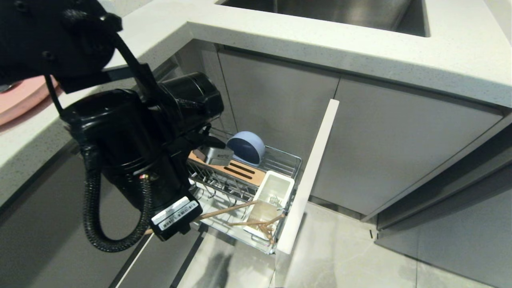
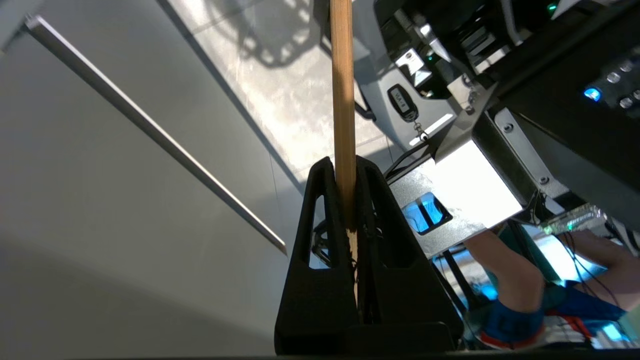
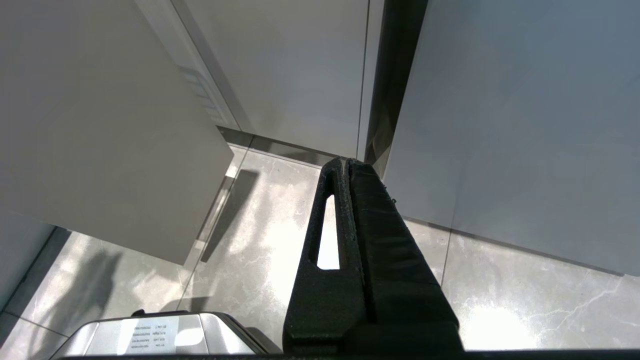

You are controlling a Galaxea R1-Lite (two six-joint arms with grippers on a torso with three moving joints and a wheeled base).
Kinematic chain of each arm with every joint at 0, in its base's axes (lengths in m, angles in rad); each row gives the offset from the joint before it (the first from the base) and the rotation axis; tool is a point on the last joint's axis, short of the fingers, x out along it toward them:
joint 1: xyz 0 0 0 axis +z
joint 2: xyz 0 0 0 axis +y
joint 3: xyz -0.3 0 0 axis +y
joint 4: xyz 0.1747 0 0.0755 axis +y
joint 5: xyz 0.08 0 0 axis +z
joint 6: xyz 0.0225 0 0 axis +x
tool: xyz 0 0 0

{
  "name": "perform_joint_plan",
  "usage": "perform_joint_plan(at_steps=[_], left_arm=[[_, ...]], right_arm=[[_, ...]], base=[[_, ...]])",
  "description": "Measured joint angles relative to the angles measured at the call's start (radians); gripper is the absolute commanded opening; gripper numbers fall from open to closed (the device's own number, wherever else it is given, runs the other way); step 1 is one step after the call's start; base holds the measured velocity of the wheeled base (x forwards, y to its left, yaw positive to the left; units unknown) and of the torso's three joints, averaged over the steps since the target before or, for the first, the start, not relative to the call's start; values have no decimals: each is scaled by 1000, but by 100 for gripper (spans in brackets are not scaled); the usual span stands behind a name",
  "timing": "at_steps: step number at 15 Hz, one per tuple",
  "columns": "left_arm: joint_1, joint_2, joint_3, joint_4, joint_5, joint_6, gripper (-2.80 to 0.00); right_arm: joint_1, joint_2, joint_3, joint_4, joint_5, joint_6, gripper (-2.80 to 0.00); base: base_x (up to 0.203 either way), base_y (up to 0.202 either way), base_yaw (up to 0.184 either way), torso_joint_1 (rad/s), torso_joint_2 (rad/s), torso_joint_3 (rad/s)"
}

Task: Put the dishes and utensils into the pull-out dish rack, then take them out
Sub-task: Pick up the chopsticks and place it in the cupboard

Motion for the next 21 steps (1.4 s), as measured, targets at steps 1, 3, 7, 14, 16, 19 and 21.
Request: perform_joint_plan(at_steps=[1,3,7,14,16,19,21], left_arm=[[-7,24,-1,0,16,-23,-280],[-23,68,-7,0,29,-51,-280],[-38,136,-11,-42,33,-114,-280],[-51,209,-24,-141,24,-158,-280],[-53,226,-24,-150,24,-159,-280],[-54,248,-25,-166,22,-160,-280],[-54,262,-25,-189,16,-161,-280]], right_arm=[[0,0,0,0,0,0,-280],[0,0,0,0,0,0,-280],[0,0,0,0,0,0,-280],[0,0,0,0,0,0,-280],[0,0,0,0,0,0,-280],[0,0,0,0,0,0,-280],[0,0,0,0,0,0,-280]], base=[[0,0,0,0,0,0],[0,0,0,0,0,0],[0,0,0,0,0,0],[0,0,0,0,0,0],[0,0,0,0,0,0],[0,0,0,0,0,0],[0,0,0,0,0,0]])
